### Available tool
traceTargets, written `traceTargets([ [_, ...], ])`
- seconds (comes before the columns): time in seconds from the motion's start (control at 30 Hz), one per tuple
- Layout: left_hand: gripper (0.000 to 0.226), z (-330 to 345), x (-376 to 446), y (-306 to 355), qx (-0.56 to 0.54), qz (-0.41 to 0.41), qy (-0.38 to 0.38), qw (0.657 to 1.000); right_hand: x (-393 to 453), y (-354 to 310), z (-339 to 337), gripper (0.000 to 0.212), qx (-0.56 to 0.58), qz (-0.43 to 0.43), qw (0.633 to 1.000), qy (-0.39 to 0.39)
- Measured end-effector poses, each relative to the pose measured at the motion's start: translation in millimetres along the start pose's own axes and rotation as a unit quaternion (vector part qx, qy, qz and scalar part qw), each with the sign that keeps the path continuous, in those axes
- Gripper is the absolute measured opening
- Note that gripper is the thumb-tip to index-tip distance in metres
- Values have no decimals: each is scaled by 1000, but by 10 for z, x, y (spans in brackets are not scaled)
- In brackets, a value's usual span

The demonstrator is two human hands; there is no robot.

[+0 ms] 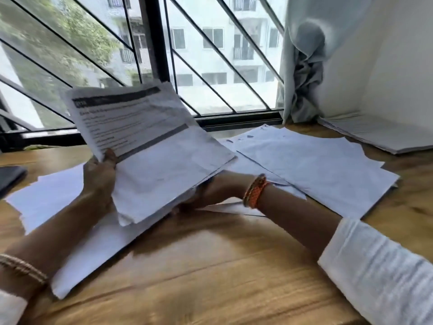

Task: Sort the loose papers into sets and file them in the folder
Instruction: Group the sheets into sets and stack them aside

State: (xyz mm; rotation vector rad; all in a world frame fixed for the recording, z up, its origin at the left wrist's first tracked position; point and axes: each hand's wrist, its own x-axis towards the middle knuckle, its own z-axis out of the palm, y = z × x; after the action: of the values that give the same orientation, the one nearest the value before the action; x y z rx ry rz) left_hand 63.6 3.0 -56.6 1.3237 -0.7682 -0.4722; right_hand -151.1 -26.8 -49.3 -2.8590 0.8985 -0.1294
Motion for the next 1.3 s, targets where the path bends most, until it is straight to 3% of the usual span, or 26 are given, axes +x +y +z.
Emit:
traceTargets([
  [0.1,39,-2,-51,-121,53,-3,-6,999,-342,619,-186,105,-80,245,966,-7],
  [0.17,37,0,-28,-125,52,-4,-13,999,-471,946,-200,107,-44,364,930,-8],
  [0.23,34,4,-34,-117,50,-3,-17,999,-586,1103,-234,101,12,426,905,-14],
  [0.33,31,3,-46,-144,43,5,-18,999,-662,1144,-294,85,59,408,911,-9],
  [0.63,31,35,-89,-123,24,5,-27,999,-734,1204,-307,31,19,434,898,77],
  [0.8,31,33,-107,-121,26,15,-24,999,-717,1168,-286,26,-26,459,884,89],
  [0.97,31,27,-94,-129,34,23,-26,999,-697,1034,-243,30,-220,442,860,130],
  [1.03,30,26,-83,-138,36,27,-25,999,-679,975,-261,28,-247,435,857,124],
  [1.1,29,18,-67,-157,44,35,-22,998,-702,912,-387,14,-131,411,891,142],
  [1.13,29,10,-45,-162,47,39,-16,998,-727,855,-527,13,42,368,913,171],
  [1.17,30,-1,-22,-171,47,40,-6,998,-757,767,-683,21,277,298,894,190],
  [1.2,30,-15,-8,-186,44,38,4,998,-817,683,-839,26,490,206,825,191],
  [1.23,30,-26,17,-178,33,36,13,999,-871,649,-991,25,620,109,750,201],
  [1.27,31,-32,21,-182,19,35,17,999,-908,652,-1083,25,679,36,701,214],
  [1.3,30,-21,18,-167,0,36,16,999,-912,683,-1129,30,701,-12,676,229],
])
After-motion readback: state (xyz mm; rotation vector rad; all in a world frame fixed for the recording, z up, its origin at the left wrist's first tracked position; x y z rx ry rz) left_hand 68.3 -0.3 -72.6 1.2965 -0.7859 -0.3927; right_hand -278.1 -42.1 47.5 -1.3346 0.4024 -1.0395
